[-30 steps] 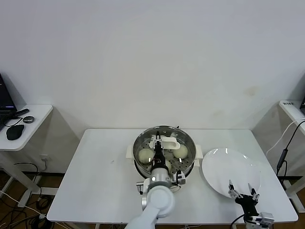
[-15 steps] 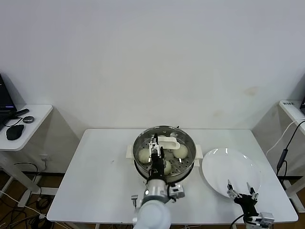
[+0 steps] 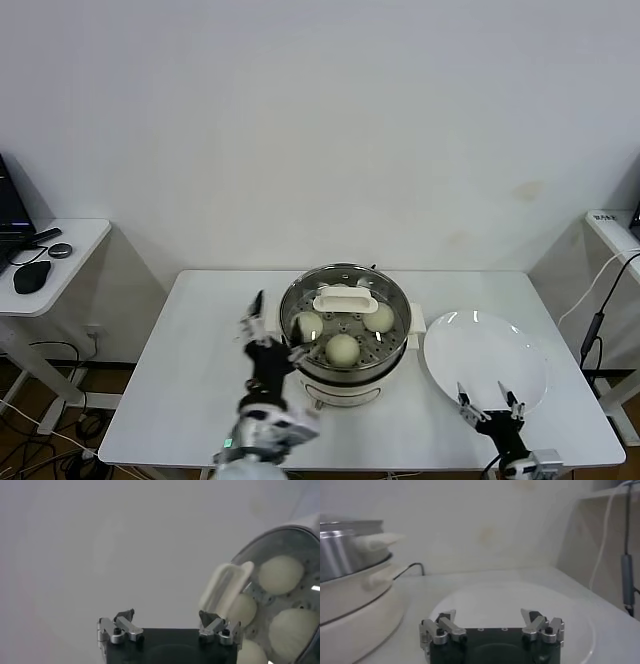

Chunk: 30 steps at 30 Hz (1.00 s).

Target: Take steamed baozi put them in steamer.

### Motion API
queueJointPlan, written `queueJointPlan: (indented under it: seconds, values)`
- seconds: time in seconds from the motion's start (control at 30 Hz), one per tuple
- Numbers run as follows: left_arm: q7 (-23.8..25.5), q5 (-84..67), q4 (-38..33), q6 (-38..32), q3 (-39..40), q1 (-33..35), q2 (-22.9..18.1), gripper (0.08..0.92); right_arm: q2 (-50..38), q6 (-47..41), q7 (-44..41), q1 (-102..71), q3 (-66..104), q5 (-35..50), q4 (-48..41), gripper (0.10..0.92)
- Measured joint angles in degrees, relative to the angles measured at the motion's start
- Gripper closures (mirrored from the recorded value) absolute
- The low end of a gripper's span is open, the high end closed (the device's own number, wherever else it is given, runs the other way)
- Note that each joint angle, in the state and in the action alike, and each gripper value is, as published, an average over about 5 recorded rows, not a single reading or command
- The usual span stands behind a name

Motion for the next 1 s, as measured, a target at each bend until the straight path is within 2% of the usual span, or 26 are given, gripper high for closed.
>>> queueJointPlan:
  seconds: [0.2, 0.37, 0.67, 1.0]
  values:
    - [-1.9, -18.6, -0.6, -8.2, -12.4, 7.6, 0.8, 0.177, -0.5, -1.3, 0.8, -1.8, -1.2, -1.1, 3.7, 0.203]
    - [-2.8, -31.0, 1.4, -14.4, -19.3, 13.2, 0.9, 0.177, -1.3, -2.5, 1.7, -3.1, -1.6, -1.1, 6.1, 0.203]
    - [-2.9, -44.4, 2.7, -18.4, -25.2, 20.2, -0.3, 0.177, -2.5, -4.0, 2.6, -5.5, -2.5, -0.9, 9.0, 0.203]
    - [-3.1, -49.3, 2.5, -20.5, -27.5, 24.6, -1.4, 0.177, -2.6, -6.2, 2.7, -7.3, -1.8, -2.4, 11.9, 0.203]
